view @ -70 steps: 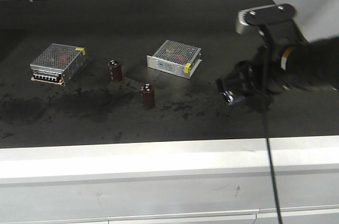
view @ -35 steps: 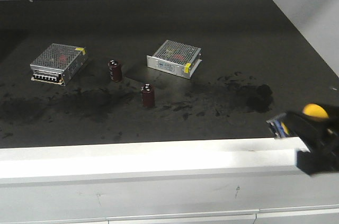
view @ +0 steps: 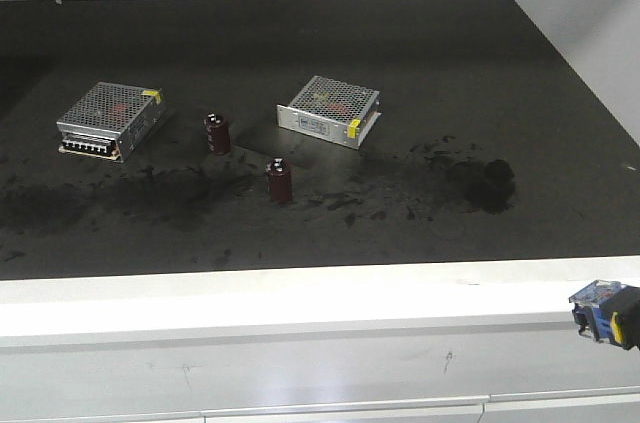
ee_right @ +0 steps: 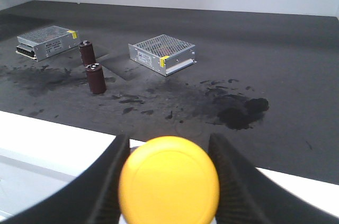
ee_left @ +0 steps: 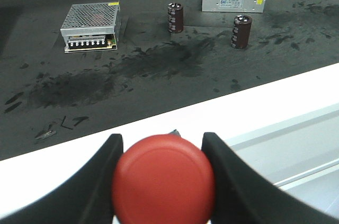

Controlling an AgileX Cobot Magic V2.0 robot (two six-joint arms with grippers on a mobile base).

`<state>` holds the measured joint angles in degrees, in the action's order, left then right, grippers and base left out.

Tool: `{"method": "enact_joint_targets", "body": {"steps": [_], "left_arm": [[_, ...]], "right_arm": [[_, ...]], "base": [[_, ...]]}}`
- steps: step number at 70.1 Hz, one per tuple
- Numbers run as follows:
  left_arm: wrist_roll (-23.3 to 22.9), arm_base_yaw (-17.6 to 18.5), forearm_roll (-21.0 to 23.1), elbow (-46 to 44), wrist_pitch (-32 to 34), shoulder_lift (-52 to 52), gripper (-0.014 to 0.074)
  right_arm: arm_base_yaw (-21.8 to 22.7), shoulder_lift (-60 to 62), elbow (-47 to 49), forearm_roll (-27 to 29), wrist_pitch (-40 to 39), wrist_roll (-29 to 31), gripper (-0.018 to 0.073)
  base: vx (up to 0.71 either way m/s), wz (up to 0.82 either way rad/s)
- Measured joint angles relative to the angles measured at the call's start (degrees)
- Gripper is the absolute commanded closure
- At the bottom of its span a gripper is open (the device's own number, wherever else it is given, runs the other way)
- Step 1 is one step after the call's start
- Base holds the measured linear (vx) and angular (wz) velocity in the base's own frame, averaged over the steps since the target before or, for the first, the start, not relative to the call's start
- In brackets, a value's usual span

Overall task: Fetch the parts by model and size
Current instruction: 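Lift the yellow-capped switch with the right gripper and pull back, then drive the base to the bench with the red tray, holding both switches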

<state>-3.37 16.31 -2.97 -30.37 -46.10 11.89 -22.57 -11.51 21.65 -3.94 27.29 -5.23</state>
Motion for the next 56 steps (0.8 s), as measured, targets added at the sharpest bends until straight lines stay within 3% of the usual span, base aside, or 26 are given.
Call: {"method": "enact_joint_targets", "body": {"steps": [56], "left_arm": [[0.0, 0.0, 0.04, 0.0, 0.0, 0.0, 0.0603]], "right_arm": [[0.0, 0.49, -0.42, 0.0, -0.4, 0.0, 0.0569]], "base": [[0.0, 0.01]]}}
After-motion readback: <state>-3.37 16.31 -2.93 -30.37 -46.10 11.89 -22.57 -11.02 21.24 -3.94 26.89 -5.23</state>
